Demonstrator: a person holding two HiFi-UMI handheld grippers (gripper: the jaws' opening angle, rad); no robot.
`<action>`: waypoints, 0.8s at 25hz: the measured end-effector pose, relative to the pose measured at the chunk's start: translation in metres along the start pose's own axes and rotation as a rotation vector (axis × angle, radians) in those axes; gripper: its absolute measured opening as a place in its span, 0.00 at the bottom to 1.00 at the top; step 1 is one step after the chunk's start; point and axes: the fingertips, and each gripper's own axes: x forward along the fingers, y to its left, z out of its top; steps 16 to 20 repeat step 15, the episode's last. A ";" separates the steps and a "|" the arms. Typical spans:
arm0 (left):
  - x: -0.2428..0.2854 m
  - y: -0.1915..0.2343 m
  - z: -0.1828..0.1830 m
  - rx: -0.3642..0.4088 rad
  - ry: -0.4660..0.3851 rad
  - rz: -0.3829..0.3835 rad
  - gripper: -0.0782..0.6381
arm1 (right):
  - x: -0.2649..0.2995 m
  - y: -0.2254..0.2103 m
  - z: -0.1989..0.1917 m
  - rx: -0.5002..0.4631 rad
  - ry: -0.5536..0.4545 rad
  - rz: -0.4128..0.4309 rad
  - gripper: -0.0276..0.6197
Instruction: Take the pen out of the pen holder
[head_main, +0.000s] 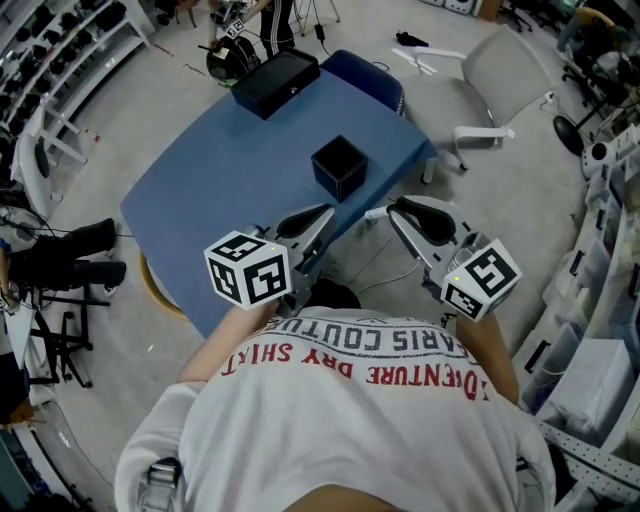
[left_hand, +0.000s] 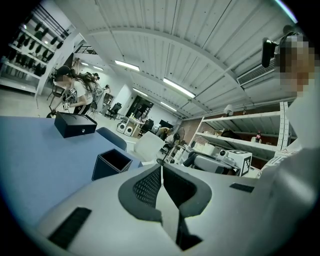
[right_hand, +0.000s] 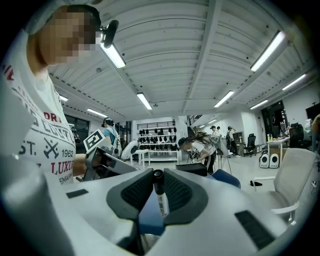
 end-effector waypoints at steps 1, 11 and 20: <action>0.001 -0.001 0.001 0.003 0.000 -0.001 0.16 | 0.000 -0.001 0.000 0.000 -0.002 0.000 0.16; 0.004 -0.001 0.005 0.015 0.008 0.000 0.16 | 0.002 -0.004 0.001 0.004 -0.009 0.004 0.16; 0.008 0.001 0.005 0.012 0.014 0.002 0.16 | 0.002 -0.009 0.002 0.008 -0.009 0.002 0.16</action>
